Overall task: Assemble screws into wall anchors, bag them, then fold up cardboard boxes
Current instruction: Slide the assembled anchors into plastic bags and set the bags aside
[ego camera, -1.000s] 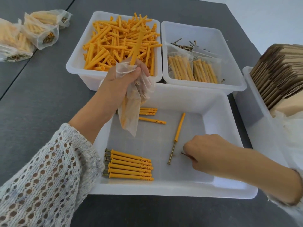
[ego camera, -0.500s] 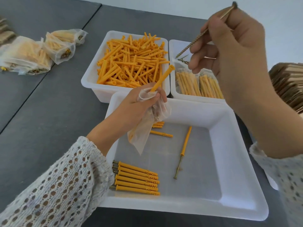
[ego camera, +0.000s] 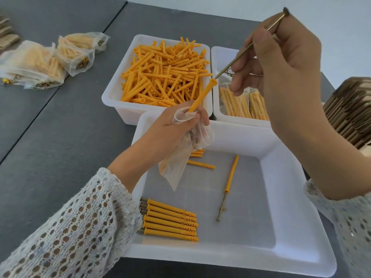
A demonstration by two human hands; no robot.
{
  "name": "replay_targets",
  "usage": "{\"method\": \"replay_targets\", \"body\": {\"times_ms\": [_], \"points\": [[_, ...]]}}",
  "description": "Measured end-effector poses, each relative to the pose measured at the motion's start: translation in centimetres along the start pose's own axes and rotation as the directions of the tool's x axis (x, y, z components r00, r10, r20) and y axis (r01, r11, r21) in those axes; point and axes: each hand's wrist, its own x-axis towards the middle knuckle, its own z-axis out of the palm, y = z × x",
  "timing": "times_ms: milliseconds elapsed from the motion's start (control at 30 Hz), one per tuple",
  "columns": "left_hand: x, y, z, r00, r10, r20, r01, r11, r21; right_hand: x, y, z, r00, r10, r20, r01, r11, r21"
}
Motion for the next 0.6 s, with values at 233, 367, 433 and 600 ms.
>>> {"method": "replay_targets", "body": {"times_ms": [233, 367, 433, 600], "points": [[0.0, 0.0, 0.0, 1.0, -0.013, -0.006, 0.013, 1.0, 0.002, -0.1, 0.0, 0.3, 0.994, -0.087, 0.061, 0.091, 0.994, -0.054], [0.0, 0.2, 0.0, 1.0, -0.014, -0.008, 0.015, 1.0, 0.021, -0.2, 0.2, 0.5, 0.987, -0.128, 0.092, 0.14, 0.981, -0.135], [0.0, 0.2, 0.0, 1.0, -0.017, -0.002, 0.018, 1.0, 0.024, -0.2, 0.4, 0.6, 0.988, -0.109, 0.113, 0.131, 0.968, -0.213], [-0.1, 0.3, 0.0, 1.0, -0.024, -0.007, 0.024, 1.0, 0.009, -0.8, 1.3, 1.1, 0.966, 0.031, 0.258, 0.056, 0.944, -0.325]]}}
